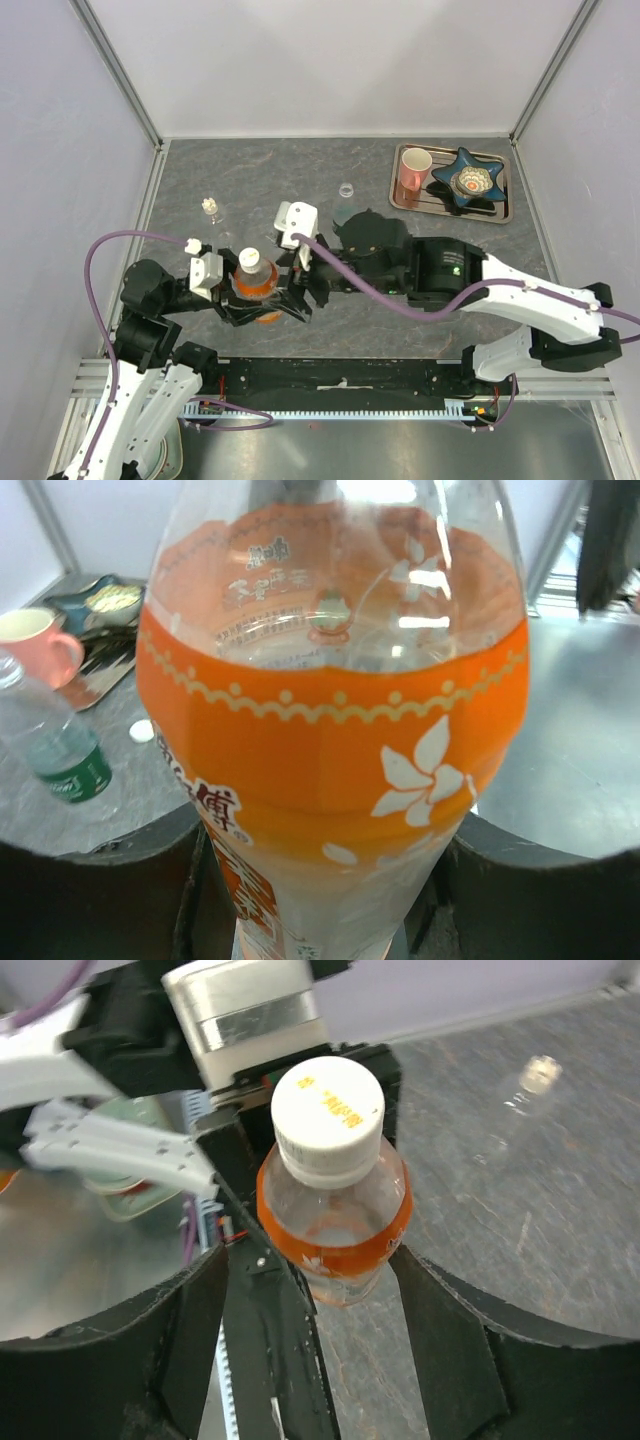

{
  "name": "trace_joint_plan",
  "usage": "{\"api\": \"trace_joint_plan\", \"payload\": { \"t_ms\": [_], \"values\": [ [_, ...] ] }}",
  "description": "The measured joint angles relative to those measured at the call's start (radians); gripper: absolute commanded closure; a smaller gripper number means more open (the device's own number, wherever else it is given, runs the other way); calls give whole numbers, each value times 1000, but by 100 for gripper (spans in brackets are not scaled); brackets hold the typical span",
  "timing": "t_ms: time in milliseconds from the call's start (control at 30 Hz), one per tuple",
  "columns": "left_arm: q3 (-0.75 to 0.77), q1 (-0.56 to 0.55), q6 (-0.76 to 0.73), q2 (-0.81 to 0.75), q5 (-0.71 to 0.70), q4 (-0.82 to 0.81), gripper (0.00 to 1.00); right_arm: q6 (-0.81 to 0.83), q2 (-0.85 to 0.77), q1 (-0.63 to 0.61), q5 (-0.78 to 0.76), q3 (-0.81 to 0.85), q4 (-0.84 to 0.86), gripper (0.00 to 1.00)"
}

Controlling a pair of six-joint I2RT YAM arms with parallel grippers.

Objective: Screw on the bottle caps
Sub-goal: Screw the bottle cap onto the plastic bottle.

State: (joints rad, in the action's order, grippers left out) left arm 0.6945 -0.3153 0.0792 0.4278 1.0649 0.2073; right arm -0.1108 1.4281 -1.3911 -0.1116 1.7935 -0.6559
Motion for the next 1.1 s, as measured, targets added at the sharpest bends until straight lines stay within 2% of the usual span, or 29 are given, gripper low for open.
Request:
{"api": "trace_joint_plan", "payload": {
  "t_ms": [167,367,600,800,1033,1100],
  "values": [
    [0,0,1,0,144,-54,98,111,-59,94,285,7,-14,18],
    [0,0,3,0,256,-74,98,161,-50,221,535,75,19,16],
    [0,0,15,6,326,-84,98,148,46,235,832,114,140,18],
    [0,0,36,9,334,-103,98,117,138,237,985,126,206,20],
    [0,0,45,9,334,-110,98,69,156,237,1063,126,291,22],
    [0,0,47,9,334,-110,98,60,156,238,1077,126,314,25]
  ]
}}
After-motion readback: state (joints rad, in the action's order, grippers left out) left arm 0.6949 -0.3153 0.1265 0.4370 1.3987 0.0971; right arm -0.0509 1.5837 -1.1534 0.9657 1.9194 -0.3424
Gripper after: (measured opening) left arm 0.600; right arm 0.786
